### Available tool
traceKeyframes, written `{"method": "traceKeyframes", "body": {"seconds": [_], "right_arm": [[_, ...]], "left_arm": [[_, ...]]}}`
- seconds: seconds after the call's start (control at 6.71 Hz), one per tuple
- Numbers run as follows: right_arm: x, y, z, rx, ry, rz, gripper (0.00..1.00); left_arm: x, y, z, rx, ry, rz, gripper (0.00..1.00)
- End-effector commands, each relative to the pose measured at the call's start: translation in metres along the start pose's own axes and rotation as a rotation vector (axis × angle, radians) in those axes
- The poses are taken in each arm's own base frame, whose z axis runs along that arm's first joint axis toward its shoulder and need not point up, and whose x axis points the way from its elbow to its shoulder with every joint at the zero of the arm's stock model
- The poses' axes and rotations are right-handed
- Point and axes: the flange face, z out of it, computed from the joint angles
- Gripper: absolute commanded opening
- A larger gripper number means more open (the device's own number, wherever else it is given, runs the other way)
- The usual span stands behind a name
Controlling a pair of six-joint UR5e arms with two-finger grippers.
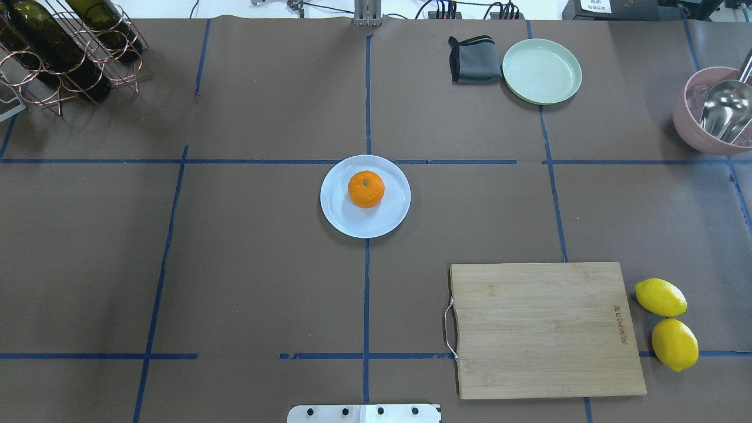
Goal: Pick orange to plate
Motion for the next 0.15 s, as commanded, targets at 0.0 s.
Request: {"method": "traceKeyframes", "body": {"seconds": [0.0], "right_arm": [[0.0008, 0.0007, 0.0007, -0.001, 0.000, 0.002, 1.00]], "left_arm": [[0.0001, -0.0001, -0.0001, 0.000, 0.000, 0.000, 1.00]]}}
